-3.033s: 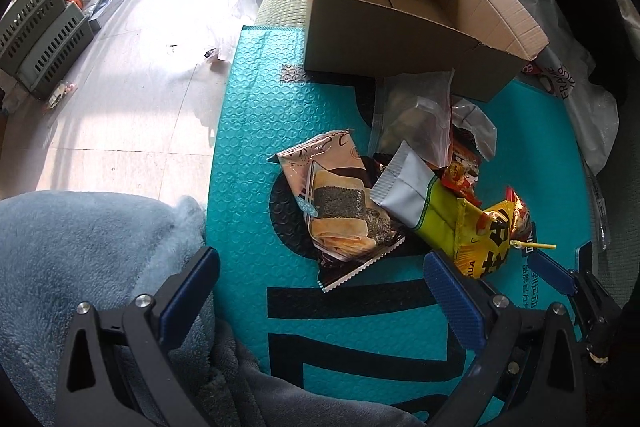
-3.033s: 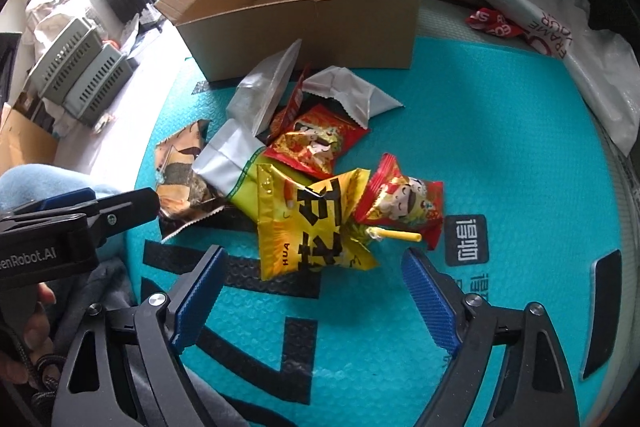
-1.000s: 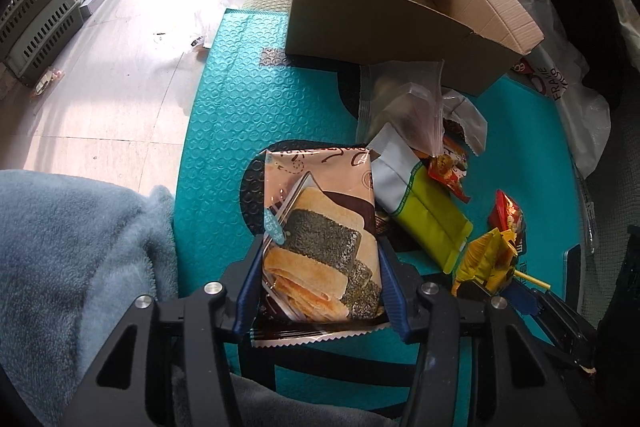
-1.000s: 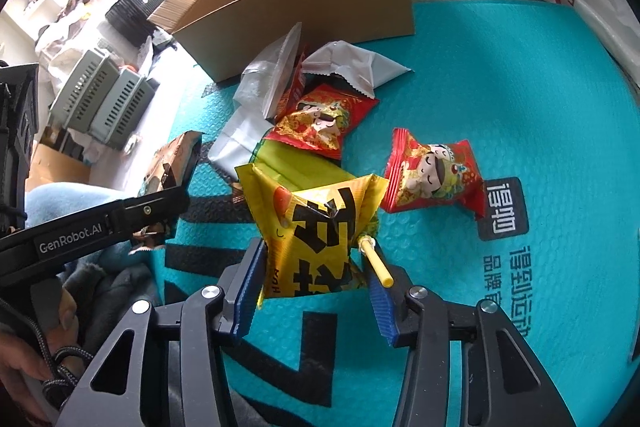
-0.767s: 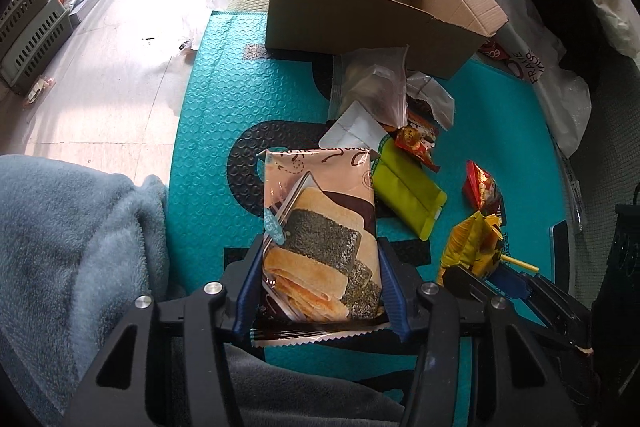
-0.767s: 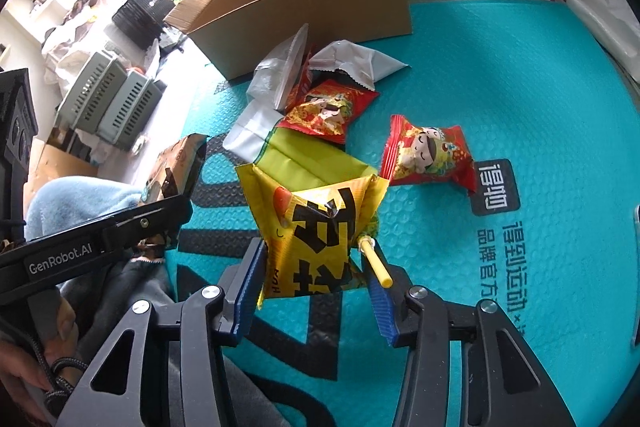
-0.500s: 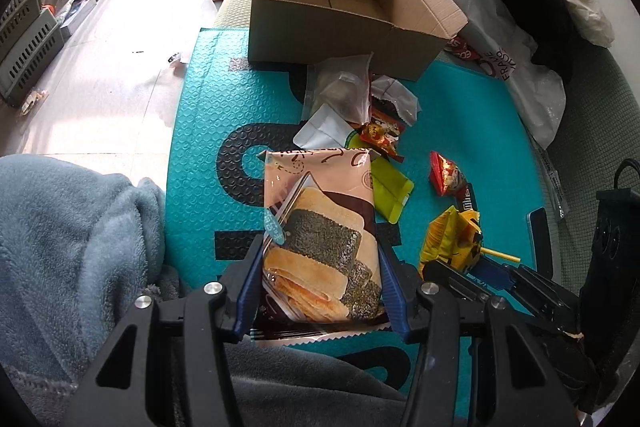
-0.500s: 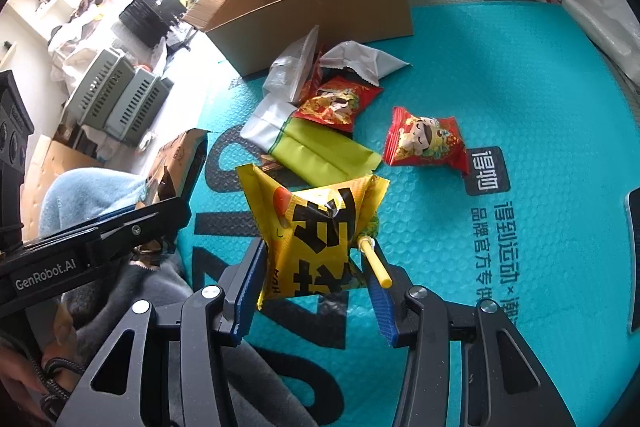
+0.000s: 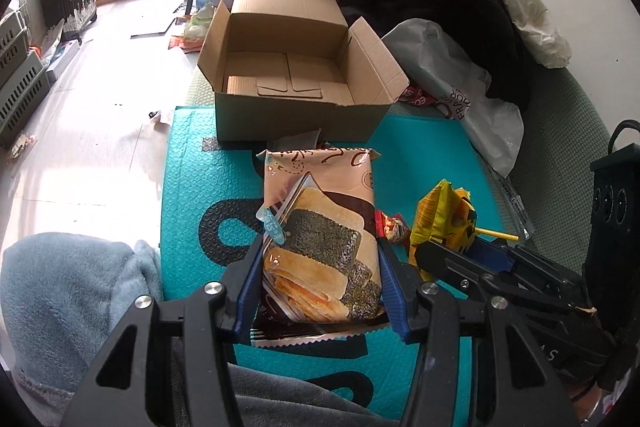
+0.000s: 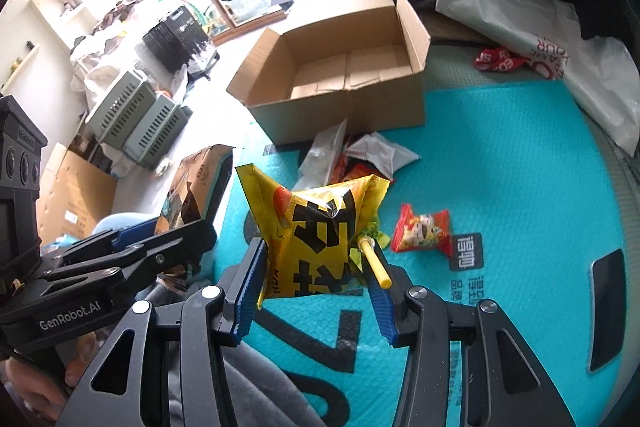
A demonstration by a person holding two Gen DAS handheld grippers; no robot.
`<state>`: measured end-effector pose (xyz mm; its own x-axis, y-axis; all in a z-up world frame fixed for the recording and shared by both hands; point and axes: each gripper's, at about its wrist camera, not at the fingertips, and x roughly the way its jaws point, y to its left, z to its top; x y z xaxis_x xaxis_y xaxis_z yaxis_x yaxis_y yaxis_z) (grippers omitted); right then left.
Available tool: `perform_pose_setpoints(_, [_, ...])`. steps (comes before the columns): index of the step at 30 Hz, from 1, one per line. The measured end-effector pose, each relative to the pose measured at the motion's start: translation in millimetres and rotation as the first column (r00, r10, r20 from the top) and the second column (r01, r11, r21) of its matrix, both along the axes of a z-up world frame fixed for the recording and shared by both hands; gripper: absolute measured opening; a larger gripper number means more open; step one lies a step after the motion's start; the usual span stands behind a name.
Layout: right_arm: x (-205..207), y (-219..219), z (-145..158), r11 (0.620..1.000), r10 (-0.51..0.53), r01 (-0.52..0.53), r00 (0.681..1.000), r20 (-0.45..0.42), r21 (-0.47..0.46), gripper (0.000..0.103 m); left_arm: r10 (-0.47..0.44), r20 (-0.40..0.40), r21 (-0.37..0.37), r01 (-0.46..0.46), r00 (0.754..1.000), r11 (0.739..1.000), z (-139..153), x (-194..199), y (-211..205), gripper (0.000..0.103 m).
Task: Organize snacks
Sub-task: 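Lift both held packs and carry them over the cardboard box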
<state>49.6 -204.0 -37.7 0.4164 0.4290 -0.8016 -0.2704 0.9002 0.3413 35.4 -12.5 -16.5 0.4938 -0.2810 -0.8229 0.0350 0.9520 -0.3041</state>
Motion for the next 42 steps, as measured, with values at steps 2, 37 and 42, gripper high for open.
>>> perform_pose_setpoints(2, [6.7, -2.1, 9.2, 1.0, 0.003, -0.003, 1.0, 0.015, 0.008, 0.048, 0.006, 0.024, -0.005, -0.005, 1.0, 1.0, 8.2, 7.2, 0.0, 0.051])
perform_pose_setpoints(37, [230.2, 40.4, 55.0, 0.993, 0.065, -0.041, 0.976, 0.208, -0.115, 0.048, 0.092, 0.177, 0.087, -0.109, 0.98, 0.99, 23.1, 246.4, 21.2, 0.051])
perform_pose_setpoints(42, [245.9, 51.3, 34.4, 0.986, 0.073, -0.044, 0.981, 0.182, -0.162, 0.048, 0.1, 0.133, 0.122, -0.117, 0.986, 0.986, 0.4, 257.1, 26.6, 0.052])
